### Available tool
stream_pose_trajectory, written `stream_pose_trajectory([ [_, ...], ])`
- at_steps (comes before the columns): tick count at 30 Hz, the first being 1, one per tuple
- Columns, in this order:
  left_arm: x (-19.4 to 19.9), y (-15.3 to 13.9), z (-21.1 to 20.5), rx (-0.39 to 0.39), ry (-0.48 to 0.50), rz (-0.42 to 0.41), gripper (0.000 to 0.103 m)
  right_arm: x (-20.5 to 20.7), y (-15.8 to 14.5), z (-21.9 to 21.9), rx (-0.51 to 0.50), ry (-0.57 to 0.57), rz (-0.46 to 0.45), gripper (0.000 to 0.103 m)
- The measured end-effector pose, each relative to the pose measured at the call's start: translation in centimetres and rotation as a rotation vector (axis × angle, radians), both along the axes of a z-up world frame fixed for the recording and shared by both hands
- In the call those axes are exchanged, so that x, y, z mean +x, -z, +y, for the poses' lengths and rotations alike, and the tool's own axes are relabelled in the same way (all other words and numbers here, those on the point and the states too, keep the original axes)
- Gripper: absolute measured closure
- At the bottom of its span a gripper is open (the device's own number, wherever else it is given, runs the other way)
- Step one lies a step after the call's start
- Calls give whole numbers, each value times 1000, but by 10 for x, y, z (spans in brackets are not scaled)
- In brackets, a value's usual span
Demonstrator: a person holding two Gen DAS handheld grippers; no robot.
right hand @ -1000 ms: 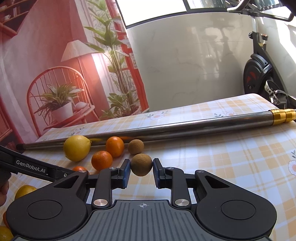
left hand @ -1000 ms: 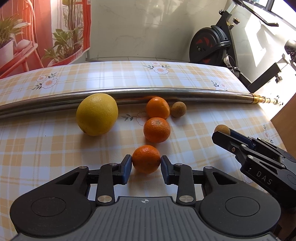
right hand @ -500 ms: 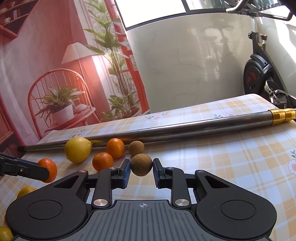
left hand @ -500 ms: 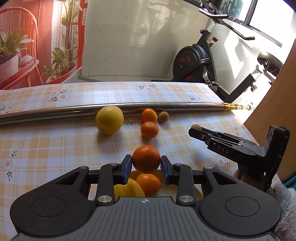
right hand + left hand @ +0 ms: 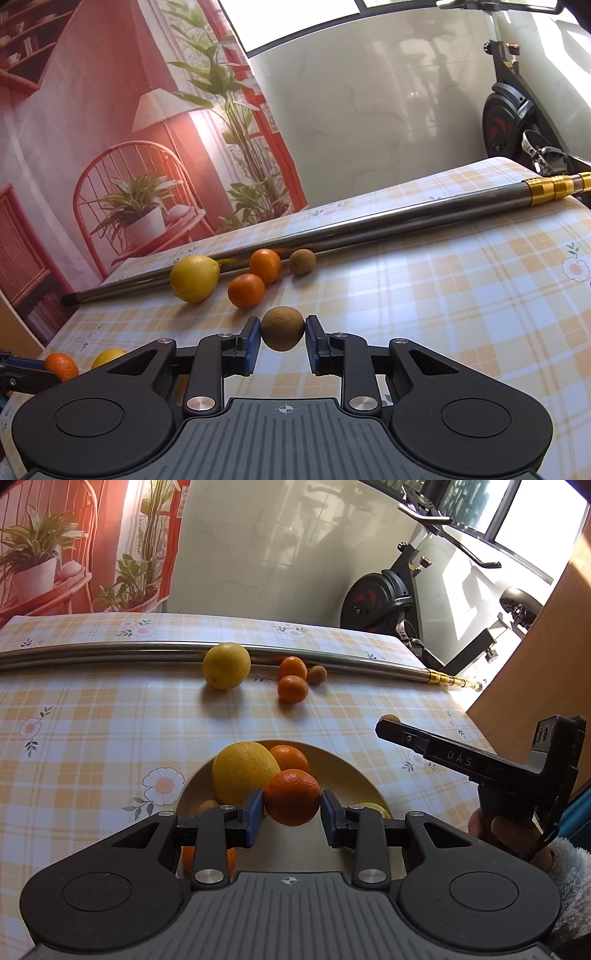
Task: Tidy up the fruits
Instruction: 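Carry the kiwi and tangerine over the white plate with both grippers, then release the tangerine with the left gripper while the right releases the kiwi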
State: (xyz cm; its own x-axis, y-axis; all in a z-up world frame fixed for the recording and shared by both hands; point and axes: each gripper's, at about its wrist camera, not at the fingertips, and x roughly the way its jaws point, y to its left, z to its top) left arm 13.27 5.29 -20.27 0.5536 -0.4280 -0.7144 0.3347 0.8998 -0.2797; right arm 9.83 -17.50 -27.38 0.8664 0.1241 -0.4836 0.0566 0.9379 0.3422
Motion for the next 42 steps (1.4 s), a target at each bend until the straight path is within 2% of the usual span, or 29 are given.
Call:
stream_pose_trajectory([
  [9, -9, 8, -3, 50, -25, -5, 68, -17, -22, 41, -27, -114, -2, 79],
  [15, -17, 10, -8, 19, 11, 15, 68, -25, -25, 55, -39, -147, 11, 79],
  [23, -27, 19, -26, -14, 113, 77, 68, -36, -40, 52, -42, -129, -15, 79],
  [26, -25, 28, -32, -30, 163, 129, 68, -40, -42, 49, -42, -117, -16, 79],
  [30, -22, 38, -41, -14, 195, 172, 68, -45, -43, 49, -45, -108, -15, 79],
  [38, -16, 44, -66, 13, 259, 185, 67, -49, -44, 50, -48, -108, -20, 79],
  [42, -13, 46, -72, 8, 254, 181, 65, -50, -45, 47, -41, -103, -16, 79],
])
